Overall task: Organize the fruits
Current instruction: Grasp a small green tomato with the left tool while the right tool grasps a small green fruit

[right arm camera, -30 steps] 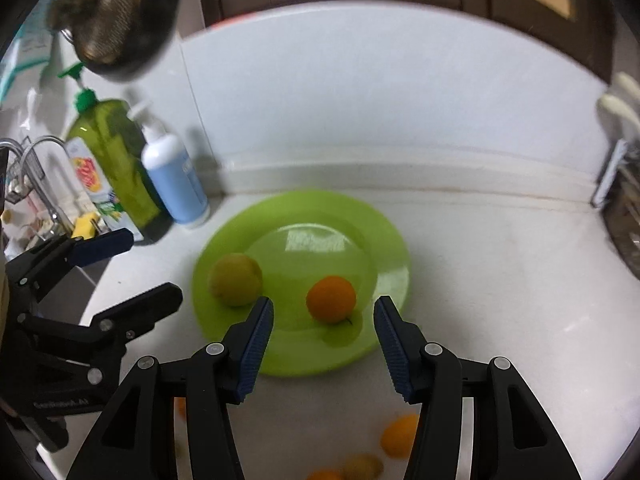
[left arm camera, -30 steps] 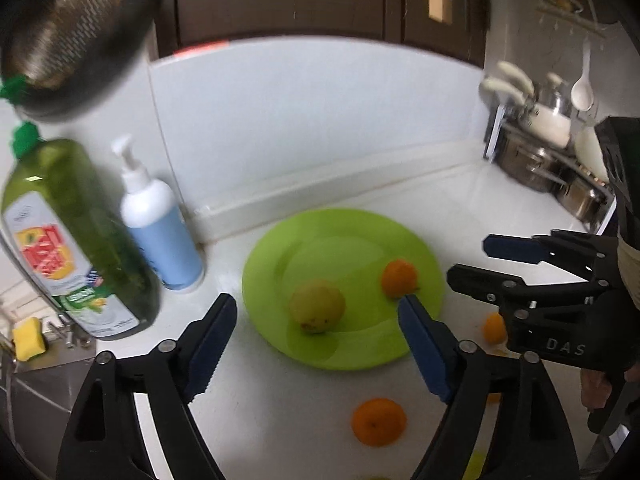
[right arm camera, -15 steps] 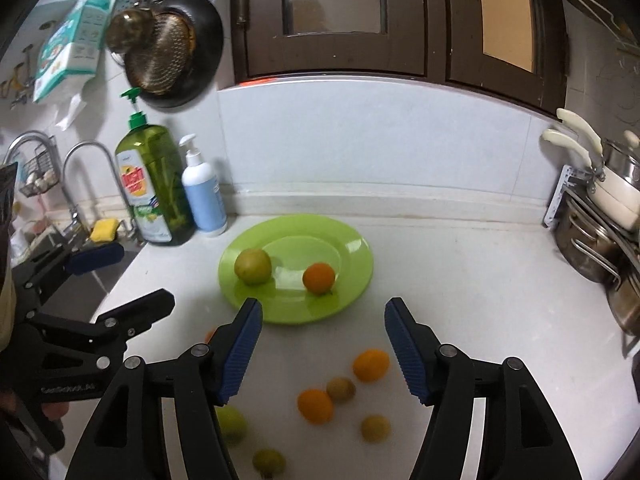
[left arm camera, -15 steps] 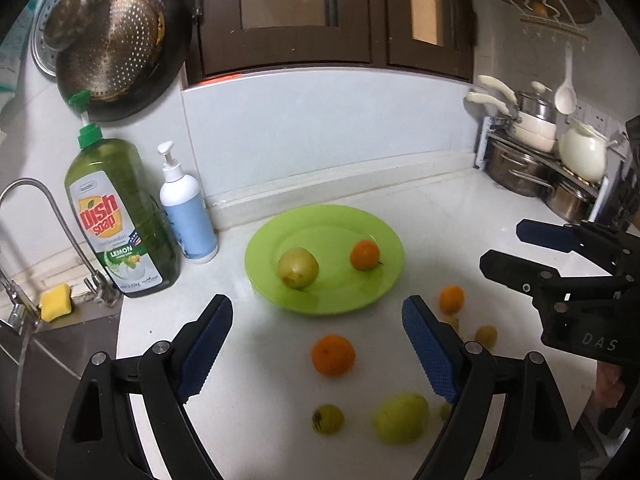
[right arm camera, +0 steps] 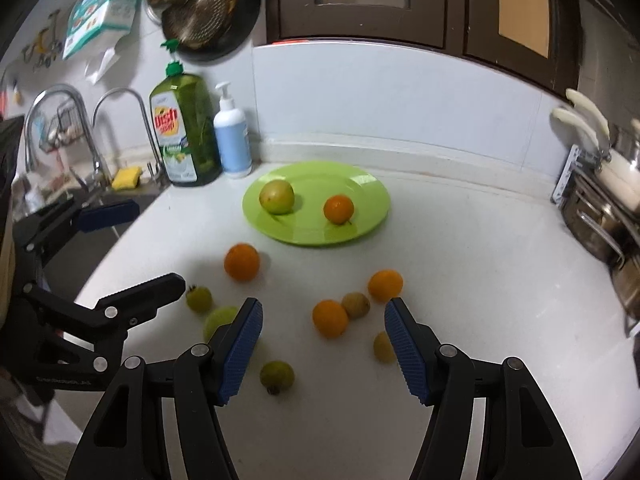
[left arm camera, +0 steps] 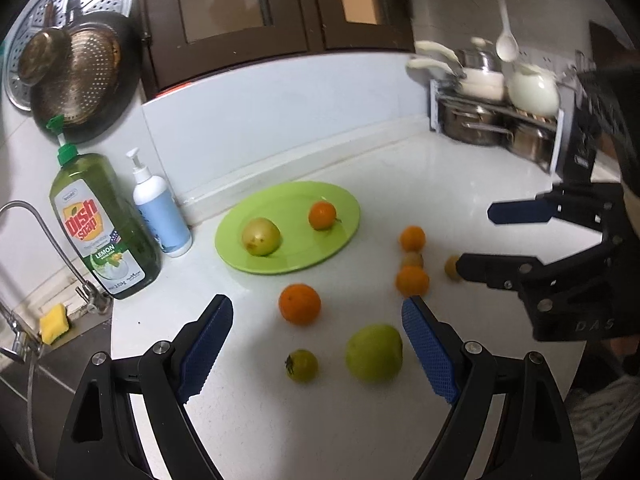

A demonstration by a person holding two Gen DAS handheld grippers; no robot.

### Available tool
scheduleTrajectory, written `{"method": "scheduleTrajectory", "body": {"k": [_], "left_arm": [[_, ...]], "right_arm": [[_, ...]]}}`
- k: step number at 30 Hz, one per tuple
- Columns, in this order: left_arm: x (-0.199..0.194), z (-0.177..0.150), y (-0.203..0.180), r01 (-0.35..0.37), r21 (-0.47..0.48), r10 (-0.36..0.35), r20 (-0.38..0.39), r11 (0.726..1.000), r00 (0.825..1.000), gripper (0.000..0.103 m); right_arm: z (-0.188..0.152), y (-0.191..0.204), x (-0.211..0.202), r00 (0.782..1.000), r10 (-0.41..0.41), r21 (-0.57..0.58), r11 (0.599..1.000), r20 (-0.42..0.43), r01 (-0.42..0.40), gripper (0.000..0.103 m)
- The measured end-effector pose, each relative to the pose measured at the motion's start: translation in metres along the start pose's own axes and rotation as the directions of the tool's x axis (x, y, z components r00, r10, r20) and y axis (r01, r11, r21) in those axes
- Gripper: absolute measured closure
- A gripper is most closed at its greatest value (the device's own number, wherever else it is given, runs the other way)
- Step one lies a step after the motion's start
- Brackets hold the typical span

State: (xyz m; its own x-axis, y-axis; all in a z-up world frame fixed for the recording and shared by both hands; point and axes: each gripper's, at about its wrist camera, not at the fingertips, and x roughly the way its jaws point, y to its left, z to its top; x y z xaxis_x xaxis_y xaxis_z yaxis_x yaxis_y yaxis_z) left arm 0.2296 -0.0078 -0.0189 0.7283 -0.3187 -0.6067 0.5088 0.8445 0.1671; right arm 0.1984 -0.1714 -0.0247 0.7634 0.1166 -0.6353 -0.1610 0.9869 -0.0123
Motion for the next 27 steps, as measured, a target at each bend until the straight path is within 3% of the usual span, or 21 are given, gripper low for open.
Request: {"method": "scheduleTrajectory", "body": {"k": [6,12,27], "left_arm": [[0.008,-0.015,0.005,-0.010,0.015,0.011,-0.028,1.000,1.000,0.017],[0.016,-0.028,0.014,-0.005,0.013,0.006,-0.043,1.000,0.999,0.026],[0.064,-0.054,0.020,0.075,-0.039,-0.081,-0.170,0.996,0.982,0.058]], "right_arm": [[-0.012,0.013,0.010,0.998,0.001,-0.005,1.000,-0.061,-0.001,0.039],[-0.020,0.019,0.022,0.994,0.000,0.027,1.000,-0.108,0.003,0.039],[-0.045,0.025,0.055,0.971,0.026,0.120,0.993,-0.237,0.003,0.055]]}}
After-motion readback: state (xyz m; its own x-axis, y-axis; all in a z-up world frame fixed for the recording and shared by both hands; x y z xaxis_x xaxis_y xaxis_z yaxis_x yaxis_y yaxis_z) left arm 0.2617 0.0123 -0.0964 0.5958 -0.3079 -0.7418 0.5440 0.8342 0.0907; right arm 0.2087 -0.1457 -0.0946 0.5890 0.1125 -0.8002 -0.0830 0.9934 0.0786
